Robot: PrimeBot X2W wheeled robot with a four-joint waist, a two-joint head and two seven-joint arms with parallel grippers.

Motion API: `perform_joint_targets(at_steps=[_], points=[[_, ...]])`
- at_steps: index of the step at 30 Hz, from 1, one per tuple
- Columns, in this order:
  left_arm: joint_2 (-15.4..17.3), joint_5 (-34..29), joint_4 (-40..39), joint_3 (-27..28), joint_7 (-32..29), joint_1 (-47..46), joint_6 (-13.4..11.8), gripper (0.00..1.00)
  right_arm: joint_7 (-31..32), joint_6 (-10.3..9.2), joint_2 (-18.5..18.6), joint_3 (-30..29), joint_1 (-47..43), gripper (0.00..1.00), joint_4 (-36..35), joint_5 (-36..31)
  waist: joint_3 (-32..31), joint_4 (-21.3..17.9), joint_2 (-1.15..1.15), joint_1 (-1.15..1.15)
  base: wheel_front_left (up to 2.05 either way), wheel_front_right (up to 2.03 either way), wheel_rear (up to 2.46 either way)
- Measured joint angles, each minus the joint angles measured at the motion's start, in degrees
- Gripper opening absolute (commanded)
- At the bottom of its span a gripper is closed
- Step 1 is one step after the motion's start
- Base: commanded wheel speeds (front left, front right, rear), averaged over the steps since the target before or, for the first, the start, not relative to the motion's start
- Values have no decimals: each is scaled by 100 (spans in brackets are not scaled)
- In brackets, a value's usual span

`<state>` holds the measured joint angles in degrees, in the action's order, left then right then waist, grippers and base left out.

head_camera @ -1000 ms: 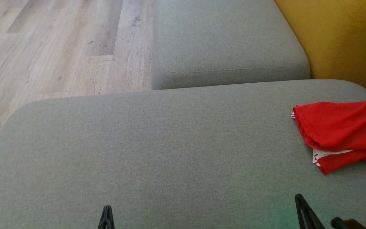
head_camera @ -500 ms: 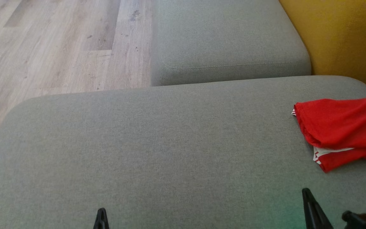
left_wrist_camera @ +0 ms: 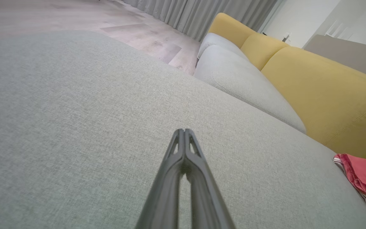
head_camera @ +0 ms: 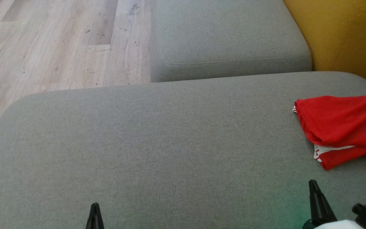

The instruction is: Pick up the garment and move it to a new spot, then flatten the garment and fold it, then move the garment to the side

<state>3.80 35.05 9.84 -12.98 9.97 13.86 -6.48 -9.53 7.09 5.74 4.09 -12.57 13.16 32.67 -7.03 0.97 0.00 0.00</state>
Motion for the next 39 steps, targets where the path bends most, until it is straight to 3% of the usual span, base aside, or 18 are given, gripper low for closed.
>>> perform_joint_targets(at_steps=[39], points=[[15,2451,218,572,-577,-681,549,0,586,0,-77,-397,620,0,98,2509,299,-40,0,0,0,0,0]])
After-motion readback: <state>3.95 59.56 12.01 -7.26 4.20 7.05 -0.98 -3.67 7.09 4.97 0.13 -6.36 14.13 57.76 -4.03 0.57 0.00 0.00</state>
